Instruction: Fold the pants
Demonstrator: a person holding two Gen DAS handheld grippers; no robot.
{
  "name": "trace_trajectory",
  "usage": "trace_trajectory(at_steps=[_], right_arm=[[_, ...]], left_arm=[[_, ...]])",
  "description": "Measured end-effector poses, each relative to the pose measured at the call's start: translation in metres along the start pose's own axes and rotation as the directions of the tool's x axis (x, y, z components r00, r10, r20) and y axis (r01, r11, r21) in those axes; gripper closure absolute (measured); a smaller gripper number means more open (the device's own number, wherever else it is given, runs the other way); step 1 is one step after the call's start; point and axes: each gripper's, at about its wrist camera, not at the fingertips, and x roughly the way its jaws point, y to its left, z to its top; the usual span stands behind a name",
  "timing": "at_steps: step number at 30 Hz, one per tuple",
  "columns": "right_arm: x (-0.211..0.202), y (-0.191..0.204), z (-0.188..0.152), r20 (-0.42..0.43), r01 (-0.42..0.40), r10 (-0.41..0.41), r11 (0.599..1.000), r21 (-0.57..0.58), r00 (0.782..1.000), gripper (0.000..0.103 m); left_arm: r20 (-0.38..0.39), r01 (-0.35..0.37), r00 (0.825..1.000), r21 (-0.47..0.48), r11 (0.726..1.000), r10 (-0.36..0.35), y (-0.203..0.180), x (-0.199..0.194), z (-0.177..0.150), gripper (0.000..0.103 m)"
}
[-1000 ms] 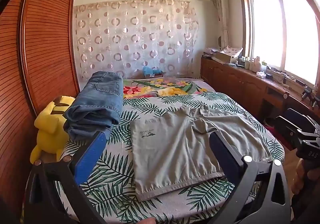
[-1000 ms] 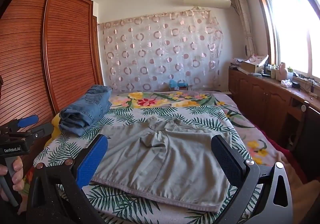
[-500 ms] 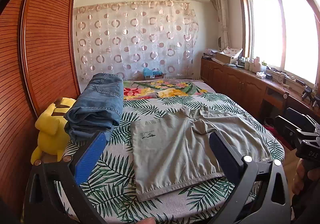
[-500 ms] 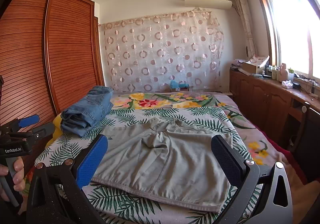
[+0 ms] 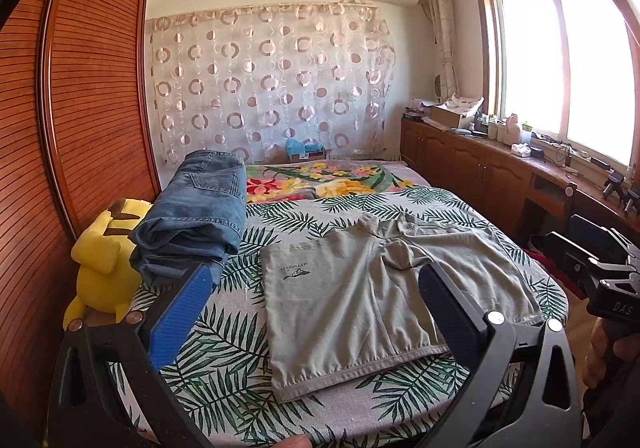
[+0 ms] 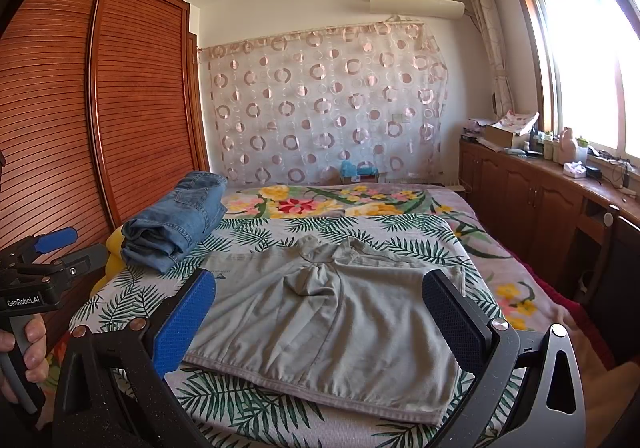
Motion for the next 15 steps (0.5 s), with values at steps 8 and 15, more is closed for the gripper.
trace_trajectory(at_steps=[8, 15], right_arm=[[0.0006, 0.0008, -0.0007, 0.002, -0.001, 0.001, 1.000, -0.001, 1.000, 0.000], [0.0002, 0.0011, -0.0006, 0.002, -0.003, 0.003, 1.000, -0.001, 1.000, 0.000]], left_arm=[[0.002, -0.001, 1.000, 0.001, 1.000, 0.001, -0.0007, -0.0006, 0.0001, 0.000], [0.007, 0.000, 1.000, 0.004, 1.000, 0.000, 0.0001, -0.0038, 0.0022, 0.000]])
